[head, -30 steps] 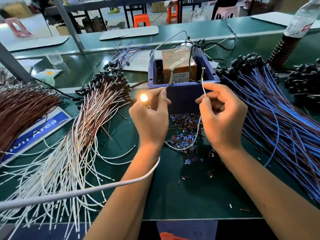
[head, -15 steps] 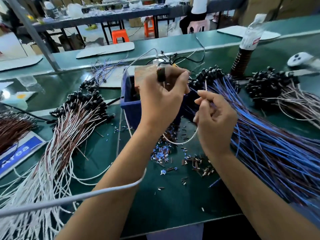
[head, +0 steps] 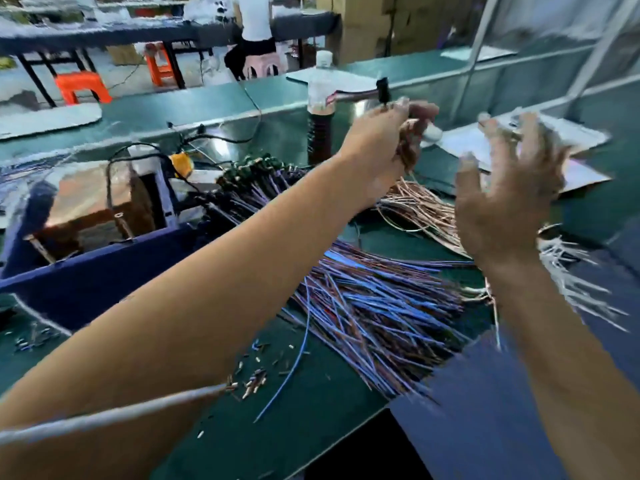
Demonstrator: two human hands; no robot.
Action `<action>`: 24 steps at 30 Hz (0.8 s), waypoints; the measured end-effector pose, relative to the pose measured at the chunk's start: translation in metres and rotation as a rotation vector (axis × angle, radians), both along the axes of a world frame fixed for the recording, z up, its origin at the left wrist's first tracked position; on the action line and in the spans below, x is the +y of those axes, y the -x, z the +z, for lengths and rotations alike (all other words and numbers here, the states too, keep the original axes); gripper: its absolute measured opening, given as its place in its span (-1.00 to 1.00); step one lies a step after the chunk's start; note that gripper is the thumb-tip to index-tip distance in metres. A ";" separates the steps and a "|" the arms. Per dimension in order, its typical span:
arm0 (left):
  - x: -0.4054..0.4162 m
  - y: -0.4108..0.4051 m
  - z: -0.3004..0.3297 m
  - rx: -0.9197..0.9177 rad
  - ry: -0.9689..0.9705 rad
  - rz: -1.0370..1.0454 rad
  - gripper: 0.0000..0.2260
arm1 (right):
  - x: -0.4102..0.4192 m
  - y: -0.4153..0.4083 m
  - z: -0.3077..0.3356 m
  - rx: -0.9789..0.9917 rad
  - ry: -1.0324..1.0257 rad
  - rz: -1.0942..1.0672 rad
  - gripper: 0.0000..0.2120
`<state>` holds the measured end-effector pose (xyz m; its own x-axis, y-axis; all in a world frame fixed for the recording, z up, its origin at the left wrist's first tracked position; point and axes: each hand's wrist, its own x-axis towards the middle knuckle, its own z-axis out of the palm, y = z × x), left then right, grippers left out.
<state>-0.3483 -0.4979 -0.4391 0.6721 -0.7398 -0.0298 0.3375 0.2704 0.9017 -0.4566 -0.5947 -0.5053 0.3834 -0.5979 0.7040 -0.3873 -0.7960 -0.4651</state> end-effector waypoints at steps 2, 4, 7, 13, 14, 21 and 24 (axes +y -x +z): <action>-0.015 0.004 0.005 0.048 0.080 -0.016 -0.62 | -0.004 -0.002 0.002 -0.006 -0.082 0.353 -0.60; -0.024 0.001 0.011 0.102 0.152 -0.014 -0.63 | -0.007 0.000 0.005 -0.051 -0.235 0.539 -0.78; -0.030 -0.014 0.018 0.104 0.062 0.043 -0.64 | -0.029 0.007 0.009 -0.150 -0.151 0.467 -0.83; -0.034 -0.033 -0.011 0.041 -0.315 0.108 -0.63 | -0.068 0.027 0.013 0.143 -0.060 0.278 -0.77; -0.037 -0.033 -0.018 0.128 -0.290 0.092 -0.63 | -0.071 0.032 0.013 0.183 -0.052 0.255 -0.78; -0.055 -0.040 -0.038 0.424 -0.126 0.109 -0.63 | -0.071 0.049 0.020 0.118 0.122 0.088 -0.70; -0.056 -0.041 -0.044 0.378 -0.159 0.089 -0.71 | -0.078 0.041 0.005 0.287 0.103 0.025 -0.74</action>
